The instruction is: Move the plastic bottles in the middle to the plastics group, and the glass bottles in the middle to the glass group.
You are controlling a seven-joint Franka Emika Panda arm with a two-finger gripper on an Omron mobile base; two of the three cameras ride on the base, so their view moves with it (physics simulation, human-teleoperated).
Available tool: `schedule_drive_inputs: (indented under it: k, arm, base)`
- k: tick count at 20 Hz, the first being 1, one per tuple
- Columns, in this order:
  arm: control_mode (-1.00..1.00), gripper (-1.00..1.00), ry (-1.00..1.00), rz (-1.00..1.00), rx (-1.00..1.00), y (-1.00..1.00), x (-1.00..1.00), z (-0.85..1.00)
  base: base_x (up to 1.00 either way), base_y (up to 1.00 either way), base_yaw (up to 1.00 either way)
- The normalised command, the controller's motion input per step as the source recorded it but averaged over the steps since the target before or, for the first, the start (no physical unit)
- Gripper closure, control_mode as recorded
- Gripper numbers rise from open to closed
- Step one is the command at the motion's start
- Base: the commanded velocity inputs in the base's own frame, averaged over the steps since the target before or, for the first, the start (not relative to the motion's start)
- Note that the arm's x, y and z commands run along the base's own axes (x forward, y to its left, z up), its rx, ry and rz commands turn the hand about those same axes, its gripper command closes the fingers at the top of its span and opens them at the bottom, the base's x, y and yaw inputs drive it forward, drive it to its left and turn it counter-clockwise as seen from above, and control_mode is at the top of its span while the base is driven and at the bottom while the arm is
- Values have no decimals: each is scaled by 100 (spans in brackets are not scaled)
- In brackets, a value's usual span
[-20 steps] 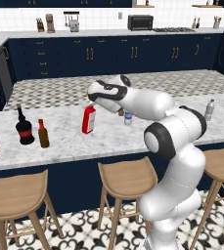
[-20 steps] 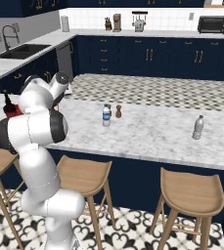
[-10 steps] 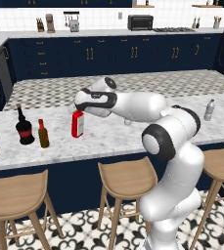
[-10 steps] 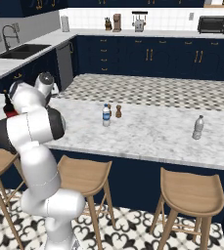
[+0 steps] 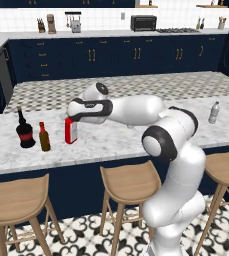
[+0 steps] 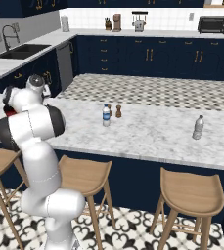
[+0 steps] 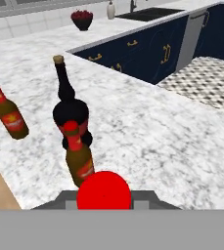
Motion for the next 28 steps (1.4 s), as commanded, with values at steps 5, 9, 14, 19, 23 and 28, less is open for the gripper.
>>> schedule_drive_inputs:
  k: [5, 9, 14, 19, 23, 28]
  arm:
    - [-100, 100, 0, 0, 0, 27, 0, -18]
    - [-100, 100, 0, 0, 0, 26, 0, -12]
    - [-100, 100, 0, 0, 0, 5, 1, -10]
    - [-100, 100, 0, 1, 0, 0, 0, -11]
    - [-100, 100, 0, 1, 0, 1, 0, -12]
    - [-100, 100, -2, 1, 0, 0, -1, -14]
  base:
    - [0, 0, 0]
    - [0, 0, 0]
    - [0, 0, 0]
    - [0, 0, 0]
    - [0, 0, 0]
    - [0, 0, 0]
